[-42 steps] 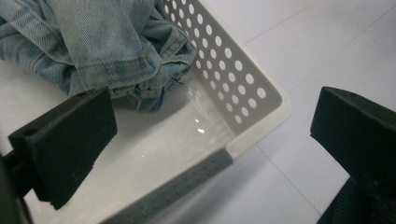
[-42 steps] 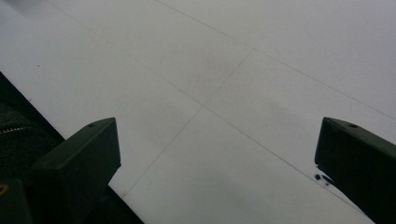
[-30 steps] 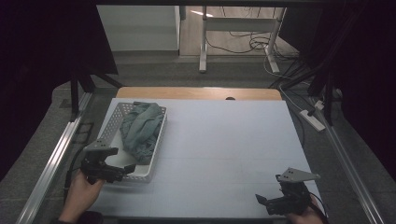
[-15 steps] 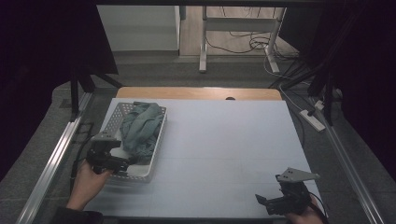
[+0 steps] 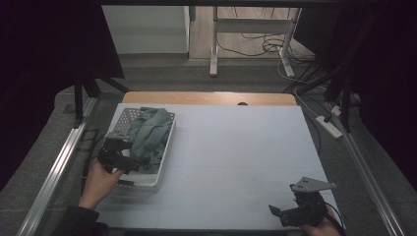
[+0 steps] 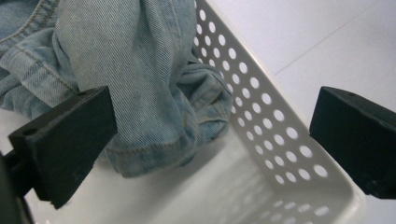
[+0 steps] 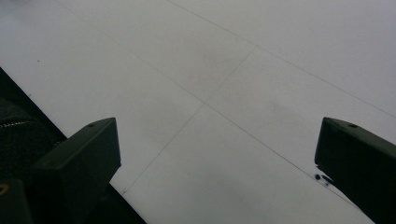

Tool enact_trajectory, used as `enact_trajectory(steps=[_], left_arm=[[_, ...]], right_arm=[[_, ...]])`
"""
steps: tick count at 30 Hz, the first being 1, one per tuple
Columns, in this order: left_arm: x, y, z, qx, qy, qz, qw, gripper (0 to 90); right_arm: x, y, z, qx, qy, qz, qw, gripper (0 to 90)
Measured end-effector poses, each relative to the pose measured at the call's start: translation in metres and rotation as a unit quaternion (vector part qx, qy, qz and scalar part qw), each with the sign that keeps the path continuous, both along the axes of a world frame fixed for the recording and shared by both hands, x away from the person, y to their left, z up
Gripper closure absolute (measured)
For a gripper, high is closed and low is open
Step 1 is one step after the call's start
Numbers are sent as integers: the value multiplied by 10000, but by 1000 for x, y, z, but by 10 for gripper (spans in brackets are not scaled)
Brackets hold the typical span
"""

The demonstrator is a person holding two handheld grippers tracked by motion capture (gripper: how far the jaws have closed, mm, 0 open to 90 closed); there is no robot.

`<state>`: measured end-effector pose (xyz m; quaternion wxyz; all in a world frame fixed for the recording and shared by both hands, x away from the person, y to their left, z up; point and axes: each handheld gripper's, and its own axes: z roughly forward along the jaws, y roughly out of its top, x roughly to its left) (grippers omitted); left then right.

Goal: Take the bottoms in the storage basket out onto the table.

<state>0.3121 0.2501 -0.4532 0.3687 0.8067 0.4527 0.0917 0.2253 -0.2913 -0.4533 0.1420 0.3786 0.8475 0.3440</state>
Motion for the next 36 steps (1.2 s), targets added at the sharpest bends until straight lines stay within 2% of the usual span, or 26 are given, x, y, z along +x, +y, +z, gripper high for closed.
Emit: enact_trajectory(steps=[23, 28, 36], left_arm=[[43, -11, -3, 219, 162, -56, 9996, 0], [52, -14, -3, 161, 180, -159, 9996, 0], [66, -13, -5, 253, 228, -97, 9994, 0]], right_arm=[[-1, 1, 0, -65, -8, 57, 10000, 6], [-1, 2, 0, -75, -5, 70, 9999, 6], [-1, 2, 0, -109, 4, 84, 9999, 6]])
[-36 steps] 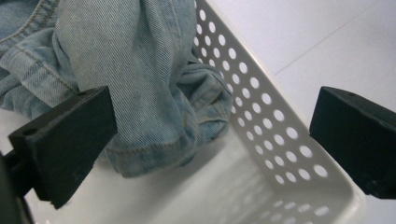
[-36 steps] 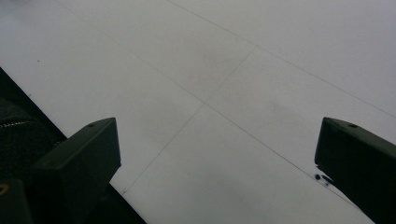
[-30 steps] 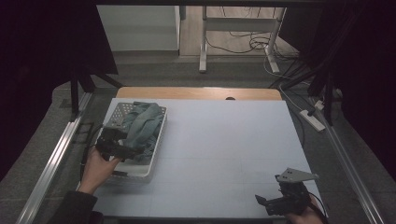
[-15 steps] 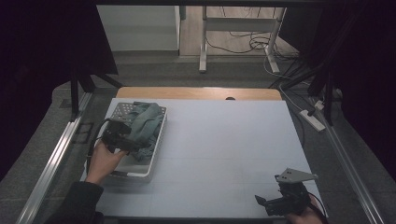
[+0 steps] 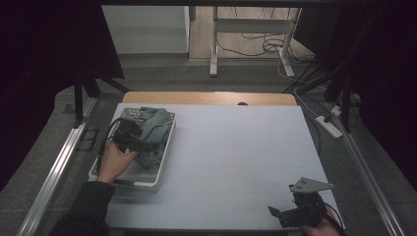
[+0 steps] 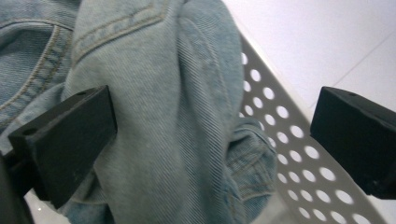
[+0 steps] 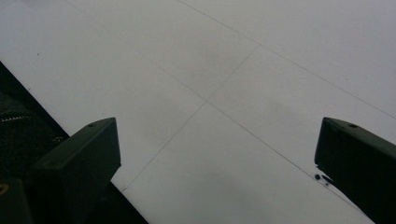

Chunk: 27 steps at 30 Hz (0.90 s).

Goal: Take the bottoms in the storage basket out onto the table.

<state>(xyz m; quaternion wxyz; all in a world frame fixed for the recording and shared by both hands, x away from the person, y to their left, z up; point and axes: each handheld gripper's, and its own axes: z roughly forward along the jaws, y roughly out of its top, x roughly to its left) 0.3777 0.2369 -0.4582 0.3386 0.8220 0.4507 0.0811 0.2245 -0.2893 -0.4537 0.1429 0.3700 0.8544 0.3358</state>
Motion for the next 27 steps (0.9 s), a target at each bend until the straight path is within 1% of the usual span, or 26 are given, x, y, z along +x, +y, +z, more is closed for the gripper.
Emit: enact_trajectory(steps=[1, 2, 5, 8, 10, 11, 16, 20, 24, 27], left_arm=[[2, 0, -1, 16, 29, 4, 10000, 0], [4, 0, -1, 48, 12, 20, 10000, 0], [7, -1, -3, 100, -89, 15, 9999, 0], [12, -3, -3, 238, -129, -3, 9996, 0], [15, -5, -4, 330, -118, 18, 9994, 0], [17, -5, -5, 382, -105, 21, 9992, 0], [25, -4, -10, 452, 0, 108, 9989, 0], [31, -3, -15, 599, 57, 222, 9979, 0], [39, -4, -19, 718, 136, 275, 9969, 0], [45, -4, -24, 677, 247, 310, 9969, 0]], right_arm=[[0, 0, 0, 5, -2, 2, 10000, 6], [0, 0, 0, -1, -11, 15, 10000, 6], [0, 0, 0, -13, -11, 27, 10000, 6], [0, 1, -1, -30, -11, 38, 10000, 6], [0, 1, -1, -37, -8, 43, 10000, 6], [0, 1, -1, -39, -7, 43, 10000, 6], [0, 1, -1, -51, -4, 53, 10000, 7], [0, 2, -1, -69, -1, 63, 10000, 7], [0, 2, -1, -84, 5, 69, 9999, 7], [0, 2, -1, -84, 2, 74, 9999, 7]])
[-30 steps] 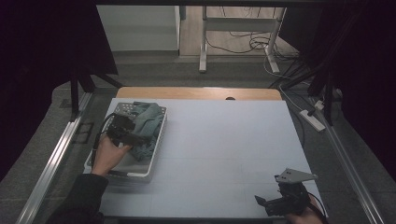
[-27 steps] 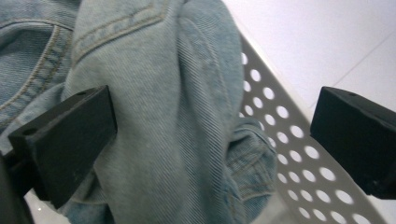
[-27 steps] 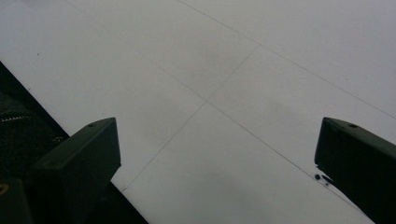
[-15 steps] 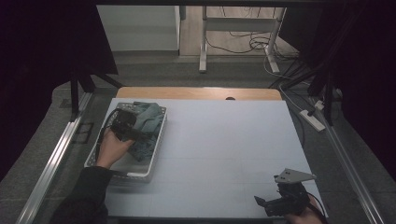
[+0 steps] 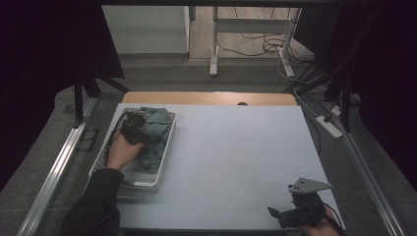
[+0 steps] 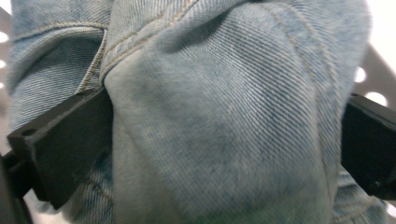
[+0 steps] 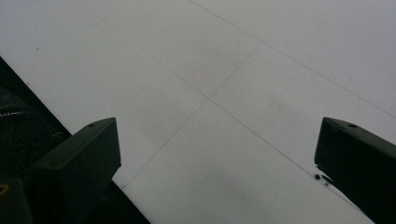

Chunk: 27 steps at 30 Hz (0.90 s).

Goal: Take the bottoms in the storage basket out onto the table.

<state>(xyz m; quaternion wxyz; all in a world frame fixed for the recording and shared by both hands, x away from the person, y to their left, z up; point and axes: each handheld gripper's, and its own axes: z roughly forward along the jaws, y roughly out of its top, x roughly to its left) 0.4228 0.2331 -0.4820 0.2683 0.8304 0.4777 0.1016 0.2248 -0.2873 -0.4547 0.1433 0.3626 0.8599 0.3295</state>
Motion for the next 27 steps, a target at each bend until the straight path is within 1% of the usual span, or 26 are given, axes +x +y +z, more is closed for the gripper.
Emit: enact_trajectory(steps=[2, 3, 4, 7, 8, 11, 15, 18, 22, 24, 27], left_arm=[[3, 0, -3, -46, 72, 25, 10000, 0], [5, -1, -5, -27, 93, 37, 9999, 0], [6, -2, -7, 22, 102, 35, 9999, 0], [10, -8, -15, 248, 266, -59, 9993, 0], [11, -9, -16, 280, 292, -55, 9992, 0], [13, -9, -16, 256, 399, -24, 9989, 0], [17, -7, -22, 90, 541, 28, 9985, 0], [19, -6, -24, 53, 563, 61, 9984, 0], [19, -11, -26, 225, 539, 130, 9982, 0], [19, -11, -26, 217, 564, 143, 9981, 3], [18, -10, -25, 241, 618, 192, 9976, 76]], right_arm=[[0, 0, 0, -8, 3, 5, 10000, 7], [0, 0, 0, -9, 4, 8, 10000, 7], [0, 0, 0, -9, 4, 9, 10000, 7], [0, 0, 0, -17, 6, 15, 10000, 7], [0, 0, 0, -38, 16, 20, 10000, 7], [0, 1, 0, -34, 12, 26, 10000, 7], [0, 1, 0, -48, 11, 30, 10000, 7], [0, 1, 0, -56, 13, 41, 10000, 7], [0, 2, 0, -71, 16, 52, 10000, 7], [0, 2, 0, -86, 16, 62, 9999, 7], [0, 2, 0, -96, 11, 67, 9999, 7]])
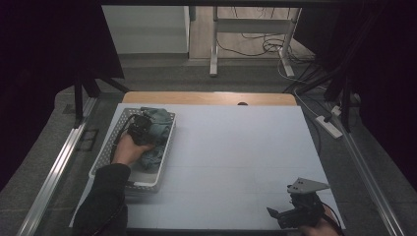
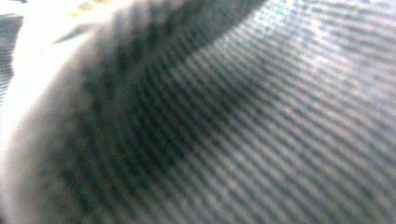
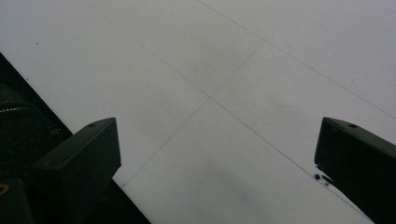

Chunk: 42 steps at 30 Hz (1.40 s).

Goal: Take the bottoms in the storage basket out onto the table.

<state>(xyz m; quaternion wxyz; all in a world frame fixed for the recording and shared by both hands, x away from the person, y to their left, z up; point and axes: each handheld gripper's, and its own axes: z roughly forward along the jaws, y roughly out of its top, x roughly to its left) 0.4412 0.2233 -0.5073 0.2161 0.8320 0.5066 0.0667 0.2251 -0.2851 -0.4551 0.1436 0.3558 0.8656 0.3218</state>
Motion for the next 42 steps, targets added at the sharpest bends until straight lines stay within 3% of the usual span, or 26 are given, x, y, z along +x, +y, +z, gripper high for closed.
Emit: enact_trajectory(steps=[3, 7, 13, 18, 23, 28, 33, 42], left_arm=[[-3, 1, 2, 11, 16, 16, 10000, 174], [-7, 3, 7, -31, 37, -11, 10000, 391], [-9, 3, 10, -150, 99, 17, 9998, 548], [-10, 3, 14, -161, 129, 75, 9998, 584], [-13, -1, 22, -42, 110, 141, 9998, 590], [-17, -1, 33, -34, -20, 127, 9999, 600], [-23, 7, 46, -233, -185, 148, 9994, 601], [-31, 22, 66, -694, -408, 244, 9965, 604]], right_arm=[[0, 0, 0, -9, -8, 8, 10000, 7], [-1, 0, 0, -4, -45, 49, 10000, 7], [-1, 0, 1, 30, -53, 54, 10000, 7], [-1, -1, 1, 54, -61, 64, 9999, 7], [-1, -1, 1, 96, -76, 63, 9999, 7], [-2, -2, 1, 119, -95, 77, 9999, 7], [-2, -2, 2, 126, -104, 85, 9998, 7], [-2, -2, 2, 132, -109, 90, 9998, 7]])
